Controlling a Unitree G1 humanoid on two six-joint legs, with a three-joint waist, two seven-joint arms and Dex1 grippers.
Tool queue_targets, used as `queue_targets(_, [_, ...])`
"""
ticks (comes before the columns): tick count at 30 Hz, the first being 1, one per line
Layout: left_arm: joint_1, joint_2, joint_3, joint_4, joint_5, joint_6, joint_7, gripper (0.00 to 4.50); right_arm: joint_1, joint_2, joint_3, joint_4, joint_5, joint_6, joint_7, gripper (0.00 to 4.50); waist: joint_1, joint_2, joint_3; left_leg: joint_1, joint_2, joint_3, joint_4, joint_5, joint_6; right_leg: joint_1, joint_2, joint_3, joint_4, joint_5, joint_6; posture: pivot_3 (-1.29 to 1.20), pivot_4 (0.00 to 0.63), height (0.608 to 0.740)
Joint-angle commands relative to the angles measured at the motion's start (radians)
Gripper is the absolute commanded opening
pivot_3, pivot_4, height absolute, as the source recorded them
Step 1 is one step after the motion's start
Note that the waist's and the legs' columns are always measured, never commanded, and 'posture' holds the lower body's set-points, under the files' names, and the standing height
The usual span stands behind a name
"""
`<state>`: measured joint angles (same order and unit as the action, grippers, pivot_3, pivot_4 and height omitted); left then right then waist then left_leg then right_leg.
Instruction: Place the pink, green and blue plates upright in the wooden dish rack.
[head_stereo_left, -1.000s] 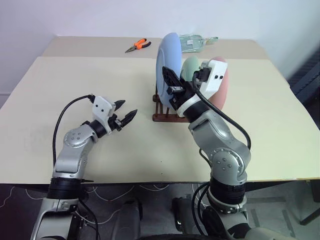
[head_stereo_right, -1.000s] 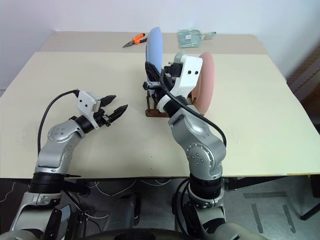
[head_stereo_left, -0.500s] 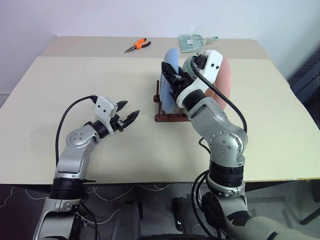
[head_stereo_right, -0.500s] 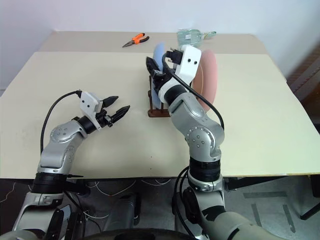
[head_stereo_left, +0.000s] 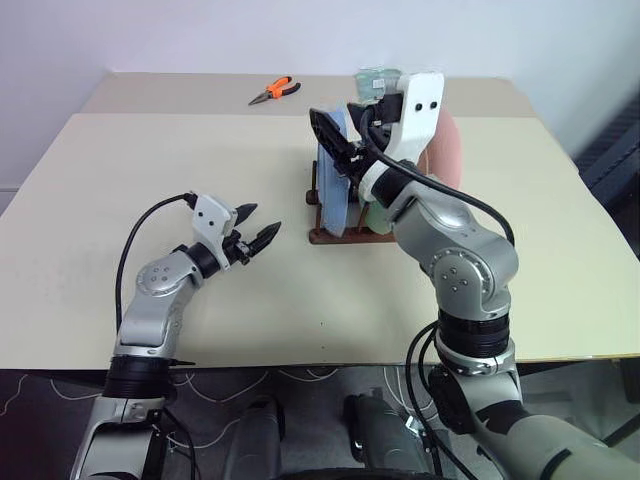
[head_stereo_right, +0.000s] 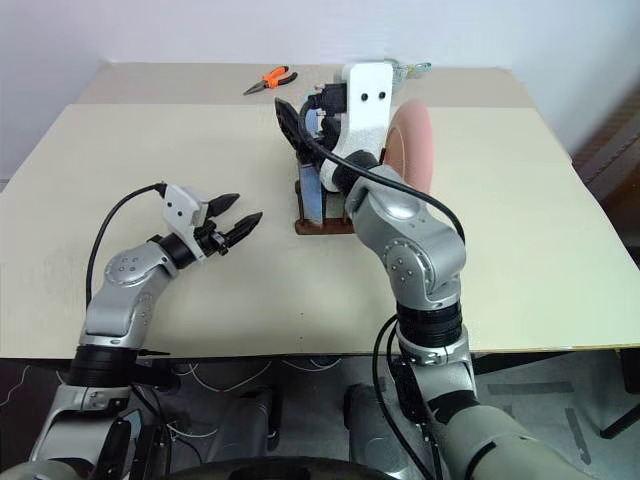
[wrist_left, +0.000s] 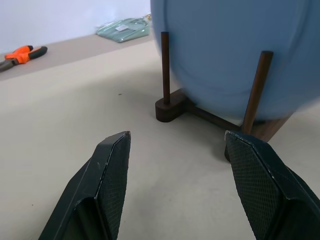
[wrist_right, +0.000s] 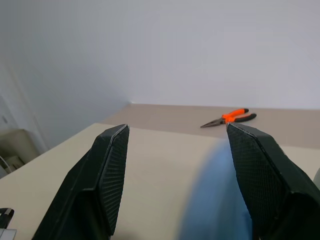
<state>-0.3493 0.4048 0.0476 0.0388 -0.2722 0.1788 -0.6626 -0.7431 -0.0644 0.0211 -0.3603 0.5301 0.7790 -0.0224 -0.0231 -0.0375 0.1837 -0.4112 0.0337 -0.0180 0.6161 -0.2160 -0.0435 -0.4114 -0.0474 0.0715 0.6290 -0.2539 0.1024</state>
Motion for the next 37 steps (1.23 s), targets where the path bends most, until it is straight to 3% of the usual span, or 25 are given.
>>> queue_targets(1, [-0.018, -0.01, -0.007, -0.011, 0.001, -0.029, -0.005, 3.1, -0.005, -0.007, 0.003, -0.047, 0.008, 0.01, 0.033, 3.12, 0.0, 0.0, 0.0, 0.0, 0.0, 0.0, 0.0, 0.0, 0.0, 0.0, 0.0, 0.0, 0.0, 0.0, 0.0, 0.0, 0.15, 0.732])
queue_targets(5, [-0.016, -0.015, -0.004, -0.007, 0.003, -0.037, -0.004, 3.1, -0.014, -0.067, 0.034, -0.072, -0.083, -0.048, 0.06, 3.12, 0.001, 0.0, 0.0, 0.0, 0.0, 0.0, 0.0, 0.0, 0.0, 0.0, 0.0, 0.0, 0.0, 0.0, 0.0, 0.0, 0.15, 0.732])
queue_targets(9, [-0.018, 0.005, 0.023, 0.015, 0.021, -0.069, 0.019, 3.1, -0.036, -0.249, -0.014, -0.191, -0.1, -0.153, 0.235, 3.12, 0.007, 0.001, 0.001, -0.001, 0.0, 0.0, 0.0, 0.0, 0.0, 0.0, -0.001, 0.0, -0.002, 0.0, 0.0, 0.0, 0.15, 0.732])
queue_targets(13, [-0.026, 0.054, 0.062, 0.074, 0.041, -0.11, 0.033, 3.1, 0.06, -0.474, -0.167, -0.22, -0.082, -0.141, 0.354, 3.12, 0.007, 0.0, 0.0, -0.002, 0.0, 0.0, 0.0, 0.0, 0.0, 0.0, -0.001, 0.0, -0.004, 0.0, 0.0, 0.0, 0.15, 0.732])
queue_targets(17, [-0.016, 0.121, 0.084, 0.154, 0.069, -0.159, 0.019, 3.1, 0.332, -0.636, -0.388, -0.146, -0.108, -0.161, 0.455, 3.12, 0.013, -0.001, 0.0, -0.002, 0.0, 0.0, -0.001, 0.0, 0.0, 0.003, -0.001, 0.0, -0.01, 0.0, 0.0, 0.0, 0.15, 0.732])
queue_targets(21, [0.012, 0.155, 0.058, 0.203, 0.102, -0.198, -0.001, 3.1, 0.611, -0.633, -0.505, -0.052, -0.095, -0.221, 0.542, 3.12, 0.01, 0.0, 0.0, -0.002, -0.001, 0.003, -0.002, 0.0, 0.0, 0.004, -0.003, 0.001, -0.013, 0.0, 0.0, 0.0, 0.15, 0.732])
queue_targets(24, [0.032, 0.152, 0.048, 0.201, 0.092, -0.193, -0.022, 3.1, 0.762, -0.587, -0.493, -0.026, -0.121, -0.3, 0.565, 3.12, 0.005, 0.0, 0.0, -0.001, -0.001, 0.004, -0.003, 0.0, 0.001, 0.004, -0.003, 0.001, -0.013, 0.0, 0.0, 0.0, 0.15, 0.732])
queue_targets(37, [0.044, 0.111, 0.031, 0.138, 0.075, -0.135, -0.032, 3.1, 0.732, -0.593, -0.401, 0.045, -0.168, -0.389, 0.6, 3.12, 0.007, 0.004, 0.001, 0.001, 0.0, 0.006, -0.002, 0.0, 0.001, 0.003, -0.001, 0.005, -0.011, 0.0, 0.0, 0.0, 0.15, 0.732])
